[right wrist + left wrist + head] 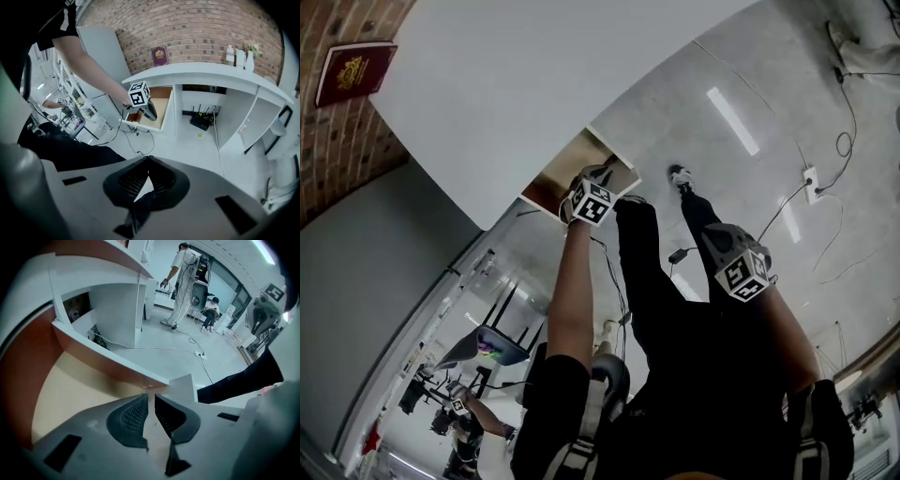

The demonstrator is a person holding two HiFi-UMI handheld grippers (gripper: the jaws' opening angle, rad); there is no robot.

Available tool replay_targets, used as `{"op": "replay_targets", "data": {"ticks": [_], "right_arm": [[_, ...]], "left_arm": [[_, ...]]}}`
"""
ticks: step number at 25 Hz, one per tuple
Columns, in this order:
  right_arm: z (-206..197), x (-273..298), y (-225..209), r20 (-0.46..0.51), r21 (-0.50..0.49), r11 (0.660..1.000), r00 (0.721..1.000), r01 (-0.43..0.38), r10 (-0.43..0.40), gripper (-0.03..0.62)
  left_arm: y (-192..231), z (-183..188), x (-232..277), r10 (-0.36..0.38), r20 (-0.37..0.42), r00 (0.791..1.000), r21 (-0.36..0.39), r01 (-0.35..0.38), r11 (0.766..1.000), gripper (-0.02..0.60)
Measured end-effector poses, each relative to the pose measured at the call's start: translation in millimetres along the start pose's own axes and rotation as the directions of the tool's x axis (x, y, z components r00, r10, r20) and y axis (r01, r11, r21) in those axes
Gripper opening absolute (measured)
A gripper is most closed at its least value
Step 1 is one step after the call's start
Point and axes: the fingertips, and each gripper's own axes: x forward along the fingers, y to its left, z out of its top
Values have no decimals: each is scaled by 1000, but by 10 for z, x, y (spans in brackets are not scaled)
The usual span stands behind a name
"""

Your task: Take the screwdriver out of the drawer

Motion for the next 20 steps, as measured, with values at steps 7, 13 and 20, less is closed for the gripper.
{"op": "replay_targets", "data": {"ticks": [7,13,20], "right_arm": [[-306,92,-97,-43,51,999,999,-2,4,57],[-474,172,-203,-63,95,995,998,9,-3,57],[-397,285,-125,-36,126,992,999,-11,16,57]], "left_arm": [[80,-225,450,-57,-91,994,76,64,995,78],[196,-397,662,-66,-146,987,68,77,995,80],[217,-388,794,-119,-159,980,75,133,988,81]]}}
